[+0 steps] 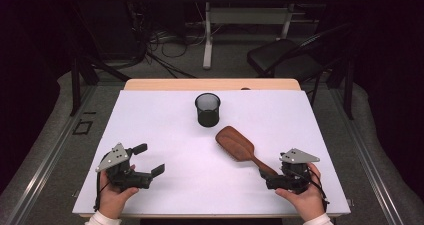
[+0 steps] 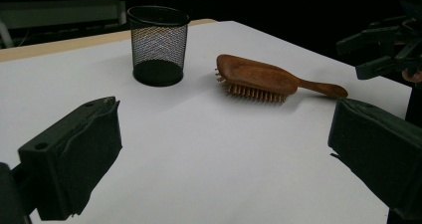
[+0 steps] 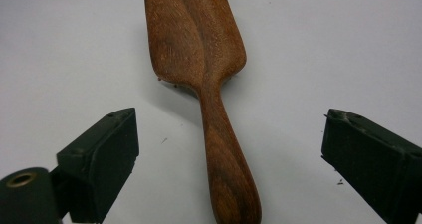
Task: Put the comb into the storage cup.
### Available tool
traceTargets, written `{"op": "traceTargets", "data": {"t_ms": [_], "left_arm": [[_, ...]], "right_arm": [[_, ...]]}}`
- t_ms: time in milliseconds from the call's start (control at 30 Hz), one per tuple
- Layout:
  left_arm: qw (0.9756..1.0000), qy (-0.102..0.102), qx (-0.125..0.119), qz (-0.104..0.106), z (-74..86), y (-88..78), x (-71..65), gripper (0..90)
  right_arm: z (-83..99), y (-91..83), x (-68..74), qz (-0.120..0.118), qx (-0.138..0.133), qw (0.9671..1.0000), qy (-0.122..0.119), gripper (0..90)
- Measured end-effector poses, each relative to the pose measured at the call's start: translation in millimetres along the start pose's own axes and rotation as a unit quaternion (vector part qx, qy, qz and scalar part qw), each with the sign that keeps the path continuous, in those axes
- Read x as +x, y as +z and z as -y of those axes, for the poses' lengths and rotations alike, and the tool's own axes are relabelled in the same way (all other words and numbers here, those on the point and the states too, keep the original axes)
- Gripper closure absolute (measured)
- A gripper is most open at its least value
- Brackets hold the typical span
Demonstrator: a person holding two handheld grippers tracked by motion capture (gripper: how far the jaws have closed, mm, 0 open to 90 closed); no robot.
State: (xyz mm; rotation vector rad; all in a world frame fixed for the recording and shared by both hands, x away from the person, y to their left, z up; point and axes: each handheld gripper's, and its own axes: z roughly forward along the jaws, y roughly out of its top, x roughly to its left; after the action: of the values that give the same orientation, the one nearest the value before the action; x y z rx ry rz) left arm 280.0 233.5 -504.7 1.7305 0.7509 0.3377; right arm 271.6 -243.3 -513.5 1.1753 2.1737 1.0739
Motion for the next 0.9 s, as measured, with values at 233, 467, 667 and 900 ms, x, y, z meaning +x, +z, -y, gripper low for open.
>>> {"op": "traceTargets", "data": {"t_ms": [233, 467, 667, 900], "left_arm": [[1.0000, 0.004, 0.002, -0.004, 1.3, -2.8, -3.1, 0.4], [1.0000, 0.002, 0.001, -0.008, 2.5, -6.0, -3.1, 0.5], [0.9999, 0.004, 0.007, -0.012, 3.9, -8.0, -3.5, 0.5], [0.9999, 0.002, 0.005, -0.016, 5.5, -9.2, -2.7, 0.5]], "right_arm": [[-8.1, 7.6, -2.2, -0.018, 0.026, 0.9995, -0.004, 13.3], [-15.7, 17.6, -0.6, -0.032, 0.050, 0.9982, -0.007, 13.9], [-21.6, 29.1, 1.0, -0.033, 0.078, 0.9960, -0.028, 14.3], [-26.0, 41.6, 0.1, -0.041, 0.110, 0.9926, -0.029, 14.8]]}}
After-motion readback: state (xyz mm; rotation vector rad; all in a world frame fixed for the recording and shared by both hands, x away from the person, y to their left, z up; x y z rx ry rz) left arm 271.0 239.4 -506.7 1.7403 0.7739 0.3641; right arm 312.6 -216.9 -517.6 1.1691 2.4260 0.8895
